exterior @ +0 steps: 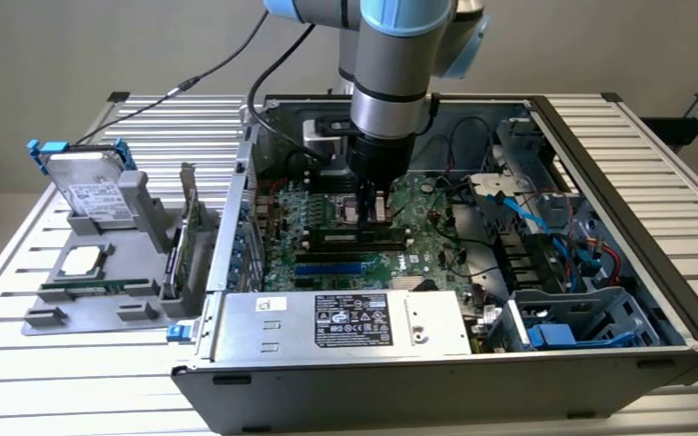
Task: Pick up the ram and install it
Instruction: 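Insert the ram into the slot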
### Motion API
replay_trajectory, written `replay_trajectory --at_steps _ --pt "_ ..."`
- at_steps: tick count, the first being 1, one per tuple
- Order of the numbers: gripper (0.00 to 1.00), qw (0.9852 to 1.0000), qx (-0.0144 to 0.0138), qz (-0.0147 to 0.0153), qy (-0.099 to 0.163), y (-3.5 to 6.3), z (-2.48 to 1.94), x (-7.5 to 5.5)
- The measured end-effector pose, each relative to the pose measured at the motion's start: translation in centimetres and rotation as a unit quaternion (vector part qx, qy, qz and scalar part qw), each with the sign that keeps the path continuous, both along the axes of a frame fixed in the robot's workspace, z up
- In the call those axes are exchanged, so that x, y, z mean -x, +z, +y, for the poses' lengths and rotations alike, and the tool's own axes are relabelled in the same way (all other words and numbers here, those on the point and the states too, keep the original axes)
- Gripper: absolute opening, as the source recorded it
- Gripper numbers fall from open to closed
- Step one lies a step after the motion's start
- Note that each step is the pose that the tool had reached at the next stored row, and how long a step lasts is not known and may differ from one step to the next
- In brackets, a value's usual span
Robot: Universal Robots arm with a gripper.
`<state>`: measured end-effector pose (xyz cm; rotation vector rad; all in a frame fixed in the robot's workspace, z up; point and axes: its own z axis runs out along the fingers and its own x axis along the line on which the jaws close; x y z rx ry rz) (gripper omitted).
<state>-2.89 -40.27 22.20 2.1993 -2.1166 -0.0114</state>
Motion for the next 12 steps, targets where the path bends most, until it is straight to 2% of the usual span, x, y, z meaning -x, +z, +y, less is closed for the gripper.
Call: replay_trajectory --at_steps 5,12 --pt "0.14 1.0 0.0038 0.0 0.0 -0.13 0.02 0.0" --pt "0.14 0.9999 0.0109 0.0004 -0.001 -0.3 0.08 0.0"
